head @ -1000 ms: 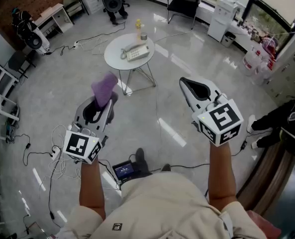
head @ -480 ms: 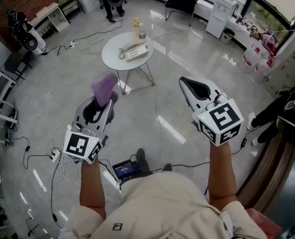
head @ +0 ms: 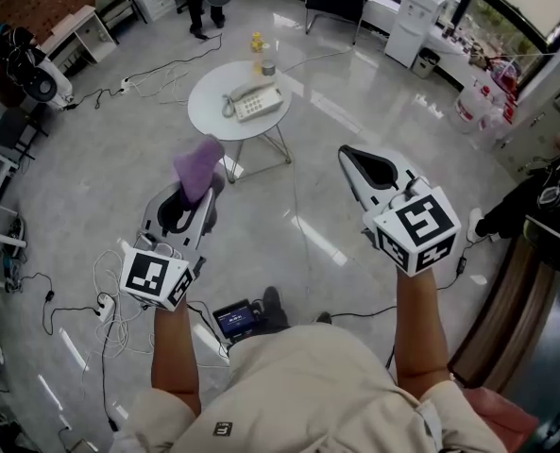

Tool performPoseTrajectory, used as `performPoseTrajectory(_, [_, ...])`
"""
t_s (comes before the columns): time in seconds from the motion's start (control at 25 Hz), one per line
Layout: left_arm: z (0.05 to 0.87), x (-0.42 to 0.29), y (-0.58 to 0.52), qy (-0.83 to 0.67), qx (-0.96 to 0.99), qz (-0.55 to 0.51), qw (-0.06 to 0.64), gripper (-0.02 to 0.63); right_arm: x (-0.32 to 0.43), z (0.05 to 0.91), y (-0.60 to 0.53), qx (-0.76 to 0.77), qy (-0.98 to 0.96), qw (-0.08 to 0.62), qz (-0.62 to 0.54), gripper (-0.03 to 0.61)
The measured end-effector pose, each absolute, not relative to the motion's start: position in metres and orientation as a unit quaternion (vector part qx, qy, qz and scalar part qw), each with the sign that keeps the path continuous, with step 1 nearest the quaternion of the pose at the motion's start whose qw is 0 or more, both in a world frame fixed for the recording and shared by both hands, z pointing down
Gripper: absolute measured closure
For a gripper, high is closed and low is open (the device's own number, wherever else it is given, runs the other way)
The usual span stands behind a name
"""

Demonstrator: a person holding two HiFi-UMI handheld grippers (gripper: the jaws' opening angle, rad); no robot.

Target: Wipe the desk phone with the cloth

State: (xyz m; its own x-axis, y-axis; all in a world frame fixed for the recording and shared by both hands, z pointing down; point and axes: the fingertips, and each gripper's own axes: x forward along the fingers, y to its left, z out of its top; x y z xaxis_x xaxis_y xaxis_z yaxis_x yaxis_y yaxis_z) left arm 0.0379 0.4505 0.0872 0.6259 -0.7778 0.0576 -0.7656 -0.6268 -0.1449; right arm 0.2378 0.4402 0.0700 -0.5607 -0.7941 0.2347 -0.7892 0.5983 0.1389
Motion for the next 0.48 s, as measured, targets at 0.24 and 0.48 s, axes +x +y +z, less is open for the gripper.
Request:
performPoseTrajectory(0.24, [0.085,0.001,0.403,0.416,-0.906,-0.055,0.044,0.523,0.2,0.07,0.399,0.467,-0.874,0.132,0.003,0.588])
performPoseTrajectory(0.48, [0.091,-0.028,0.362,0.398,-0.915,-0.05,0.04,0.523,0.169,0.074,0.363,0.48,-0.866,0.136,0.01,0.588])
